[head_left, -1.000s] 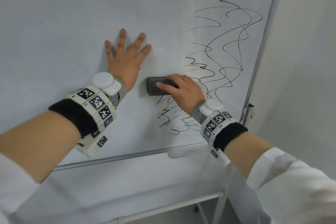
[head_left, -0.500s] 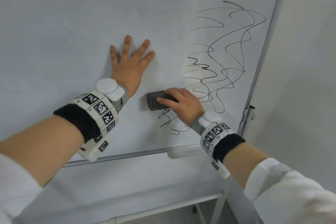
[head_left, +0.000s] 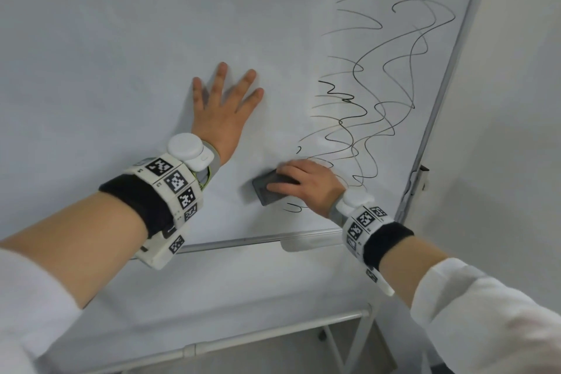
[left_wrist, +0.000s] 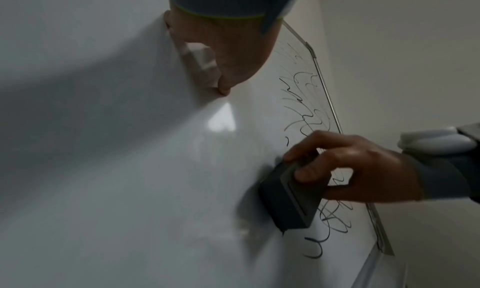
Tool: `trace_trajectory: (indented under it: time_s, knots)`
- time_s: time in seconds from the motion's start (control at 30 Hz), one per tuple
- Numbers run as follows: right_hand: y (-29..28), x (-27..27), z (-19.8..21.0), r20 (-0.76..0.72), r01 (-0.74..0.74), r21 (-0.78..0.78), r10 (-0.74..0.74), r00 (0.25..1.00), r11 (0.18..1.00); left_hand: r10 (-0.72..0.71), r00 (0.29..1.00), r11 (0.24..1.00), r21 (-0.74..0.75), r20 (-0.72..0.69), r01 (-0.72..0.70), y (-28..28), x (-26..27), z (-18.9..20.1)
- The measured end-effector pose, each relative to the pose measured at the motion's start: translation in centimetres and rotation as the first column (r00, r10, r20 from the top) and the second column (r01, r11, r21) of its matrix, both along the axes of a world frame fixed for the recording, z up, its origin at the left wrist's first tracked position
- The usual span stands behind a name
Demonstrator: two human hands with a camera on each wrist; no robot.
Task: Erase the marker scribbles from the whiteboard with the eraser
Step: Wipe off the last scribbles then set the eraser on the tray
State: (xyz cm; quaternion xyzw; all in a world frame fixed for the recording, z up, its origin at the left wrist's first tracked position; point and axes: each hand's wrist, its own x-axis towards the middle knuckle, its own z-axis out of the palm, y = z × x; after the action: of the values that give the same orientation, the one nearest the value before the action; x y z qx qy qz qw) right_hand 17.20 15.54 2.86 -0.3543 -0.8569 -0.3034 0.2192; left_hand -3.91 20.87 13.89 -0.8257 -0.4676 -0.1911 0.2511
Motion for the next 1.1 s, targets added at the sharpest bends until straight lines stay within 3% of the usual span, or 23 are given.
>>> trace_trajectory:
  time_s: [0.1,0.23,0.43,0.53,0.7,0.93,1.1]
  knots:
    - [0.6,-0.5,1.9,0.052,-0.026,0.015,0.026,0.998,1.0,0.005,1.0,1.0,-0.016,-0.016,-0.005,-0.2,-0.1,-0.2]
    - [1.4,-1.9,4.1,-0.041,-0.007,0.053,0.009,0.999,0.999,0.007,1.0,1.0,-0.017,-0.019,-0.008,-0.5,0.1,-0.1]
    - [0.4,0.5,-0.7,0.052,-0.095,0.004,0.095,0.994,0.995,0.0,0.999,0.999,-0.036,-0.048,-0.002,-0.6,0.0,-0.6]
    - [0.1,0.8,-0.7,0.089,-0.11,-0.022,0.112,0.99,0.994,0.003,0.999,0.998,-0.061,-0.05,-0.006,-1.0,0.1,-0.7]
    - [0.6,-1.5,1.0,0.036,-0.079,-0.001,0.079,0.996,0.997,-0.021,1.0,0.995,-0.102,-0.021,0.019,-1.6,0.4,-0.9]
    - [-1.1,1.5,-3.2,0.024,-0.01,-0.064,0.011,1.0,0.998,-0.01,0.998,0.996,-0.095,-0.068,0.003,-1.3,0.3,-1.9]
    - [-1.3,0.2,-2.6,-0.01,0.067,-0.088,-0.068,0.998,0.994,-0.013,0.998,0.993,-0.118,-0.056,0.007,-1.5,0.6,-2.7]
